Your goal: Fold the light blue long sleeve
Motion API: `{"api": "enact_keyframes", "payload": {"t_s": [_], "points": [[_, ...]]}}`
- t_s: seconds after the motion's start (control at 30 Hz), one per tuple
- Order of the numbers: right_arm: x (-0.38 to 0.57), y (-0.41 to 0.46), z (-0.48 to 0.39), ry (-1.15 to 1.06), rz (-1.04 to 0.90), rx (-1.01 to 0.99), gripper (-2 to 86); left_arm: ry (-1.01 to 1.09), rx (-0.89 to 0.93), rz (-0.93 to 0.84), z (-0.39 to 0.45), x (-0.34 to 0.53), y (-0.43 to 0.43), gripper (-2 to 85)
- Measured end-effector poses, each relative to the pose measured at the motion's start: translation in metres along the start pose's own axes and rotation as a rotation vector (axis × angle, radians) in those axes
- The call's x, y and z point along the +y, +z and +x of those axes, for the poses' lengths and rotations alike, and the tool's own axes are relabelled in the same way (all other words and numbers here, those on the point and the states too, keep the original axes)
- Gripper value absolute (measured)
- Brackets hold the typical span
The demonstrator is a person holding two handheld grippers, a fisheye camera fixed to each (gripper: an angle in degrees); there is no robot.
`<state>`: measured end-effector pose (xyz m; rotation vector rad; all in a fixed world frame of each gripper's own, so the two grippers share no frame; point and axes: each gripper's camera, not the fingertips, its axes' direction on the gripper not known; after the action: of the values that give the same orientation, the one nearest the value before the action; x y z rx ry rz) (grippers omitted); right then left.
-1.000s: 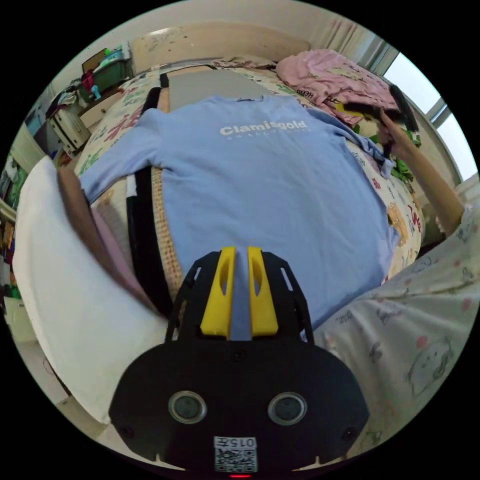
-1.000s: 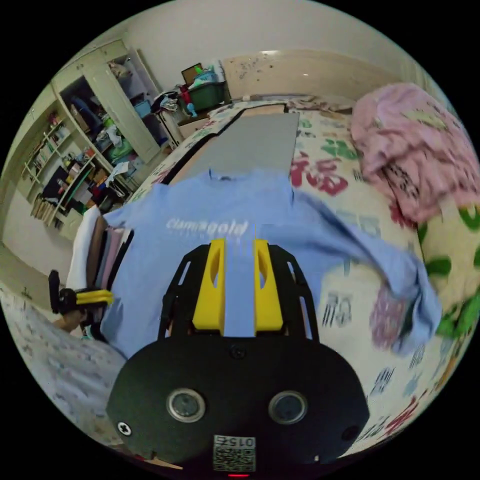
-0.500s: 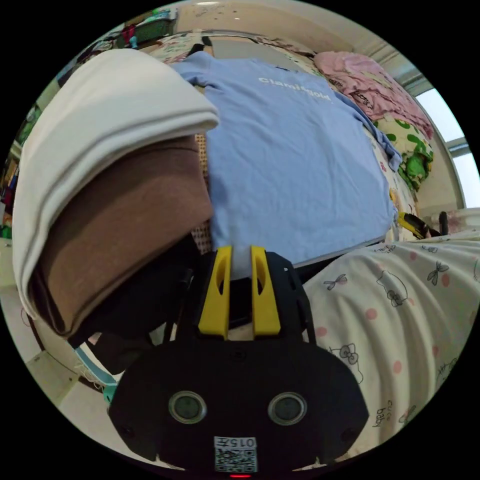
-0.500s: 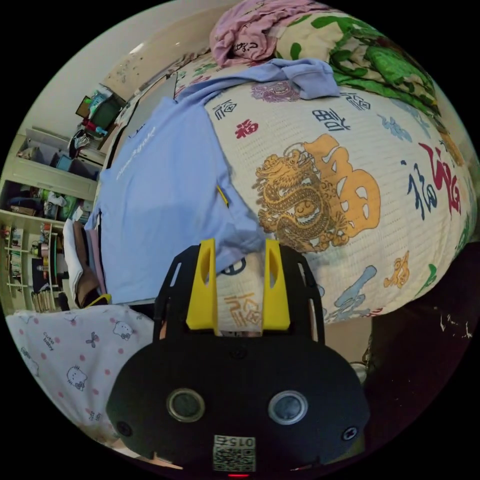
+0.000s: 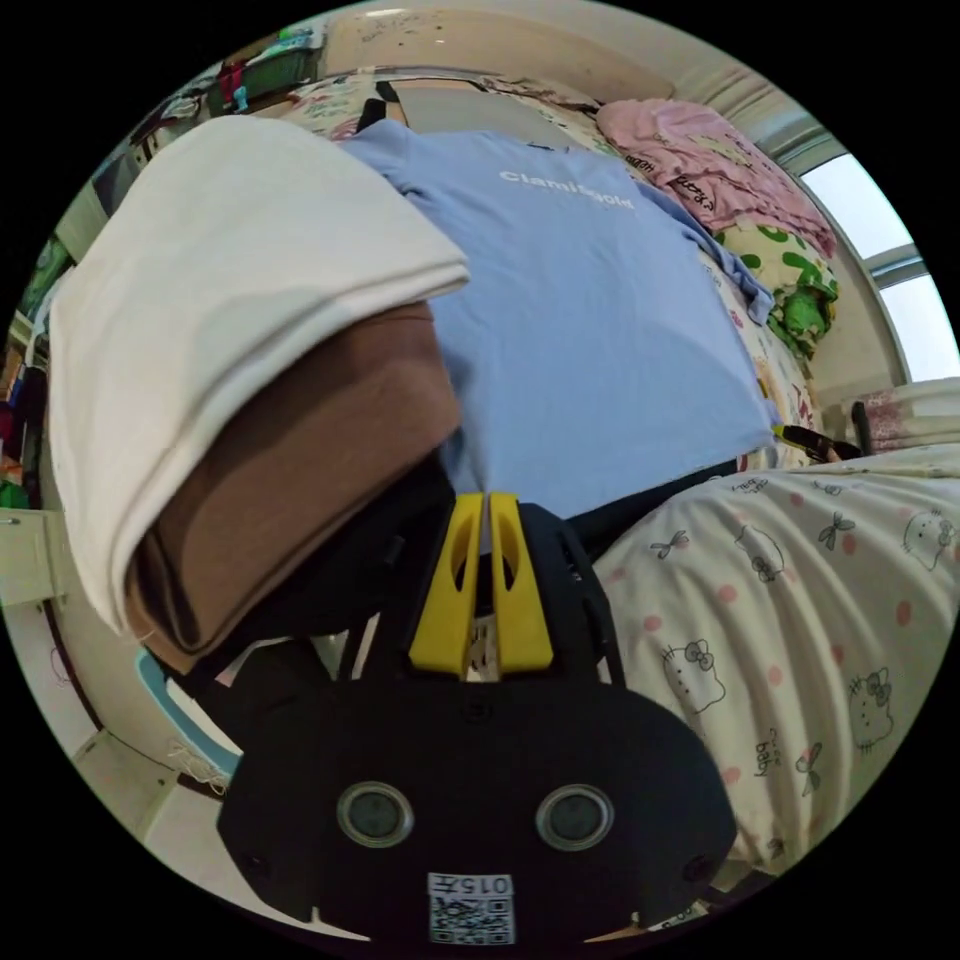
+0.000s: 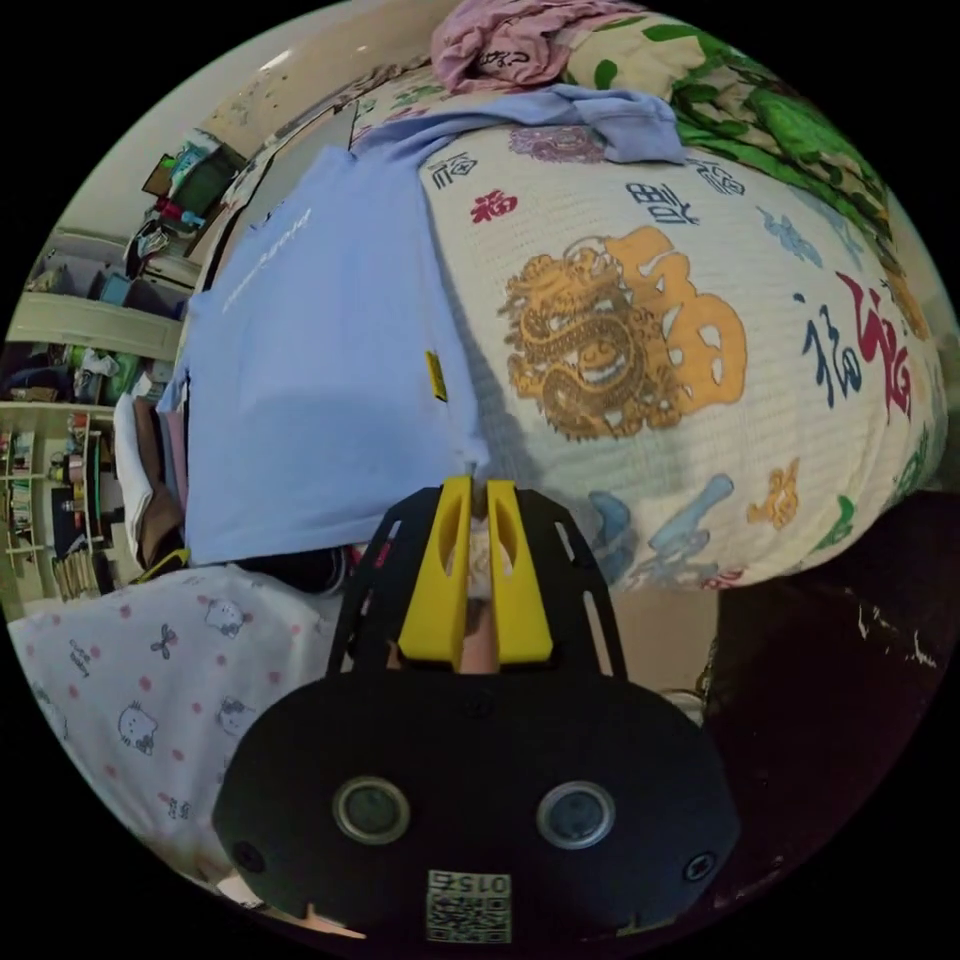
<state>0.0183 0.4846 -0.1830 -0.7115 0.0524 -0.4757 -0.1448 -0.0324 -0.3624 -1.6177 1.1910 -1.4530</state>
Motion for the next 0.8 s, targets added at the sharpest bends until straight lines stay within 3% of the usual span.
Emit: {"api": "enact_keyframes", "payload": {"t_s": [0.13, 0.27, 0.47, 0.63, 0.8], "points": [[0.025, 0.027, -0.016, 0.019, -0.037, 0.069, 2.4, 0.046, -0.072, -0.043, 0.009, -0.002, 0.021, 0.3], [0.037, 0.035, -0.067, -0.192, -0.116, 0.296, 2.8, 0.13, -0.183, -0.092, 0.031, -0.016, 0.033, 0.5], [0.06, 0.043, -0.116, -0.346, -0.225, 0.452, 2.6, 0.236, -0.222, -0.122, 0.034, -0.028, 0.03, 0.6], [0.092, 0.032, -0.142, -0.368, -0.222, 0.477, 2.7, 0.312, -0.267, -0.112, 0.034, -0.027, 0.027, 0.5], [0.133, -0.004, -0.139, -0.192, -0.095, 0.3, 3.1, 0.307, -0.238, -0.076, 0.012, -0.021, 0.017, 0.3]]}}
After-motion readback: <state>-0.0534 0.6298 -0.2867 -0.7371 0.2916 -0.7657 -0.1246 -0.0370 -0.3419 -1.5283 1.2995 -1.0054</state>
